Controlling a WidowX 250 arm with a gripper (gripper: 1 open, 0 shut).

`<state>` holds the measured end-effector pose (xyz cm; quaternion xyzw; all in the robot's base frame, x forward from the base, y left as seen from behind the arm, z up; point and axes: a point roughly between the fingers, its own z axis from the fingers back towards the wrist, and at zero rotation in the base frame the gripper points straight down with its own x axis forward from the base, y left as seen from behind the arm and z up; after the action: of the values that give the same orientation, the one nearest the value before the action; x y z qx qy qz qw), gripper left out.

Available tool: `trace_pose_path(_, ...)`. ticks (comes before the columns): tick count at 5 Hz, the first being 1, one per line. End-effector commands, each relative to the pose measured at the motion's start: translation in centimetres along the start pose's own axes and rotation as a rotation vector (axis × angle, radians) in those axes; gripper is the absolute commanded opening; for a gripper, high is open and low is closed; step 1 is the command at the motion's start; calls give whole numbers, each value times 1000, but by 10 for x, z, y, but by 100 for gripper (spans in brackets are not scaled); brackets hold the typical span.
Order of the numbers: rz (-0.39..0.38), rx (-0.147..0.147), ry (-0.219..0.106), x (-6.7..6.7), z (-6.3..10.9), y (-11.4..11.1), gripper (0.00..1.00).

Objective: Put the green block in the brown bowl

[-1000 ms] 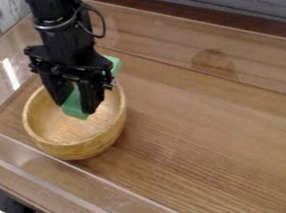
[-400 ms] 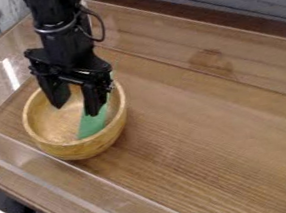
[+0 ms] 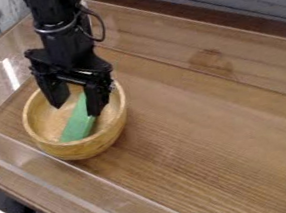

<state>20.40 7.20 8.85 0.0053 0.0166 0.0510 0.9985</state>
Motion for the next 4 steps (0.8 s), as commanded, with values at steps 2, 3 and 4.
trace_pose_path(2, 1, 3, -53, 9, 13, -2, 100)
trace_pose_path(3, 3, 0, -58, 10, 14, -4, 100)
trace_pose_path(4, 3, -3, -61, 11, 15, -5, 100)
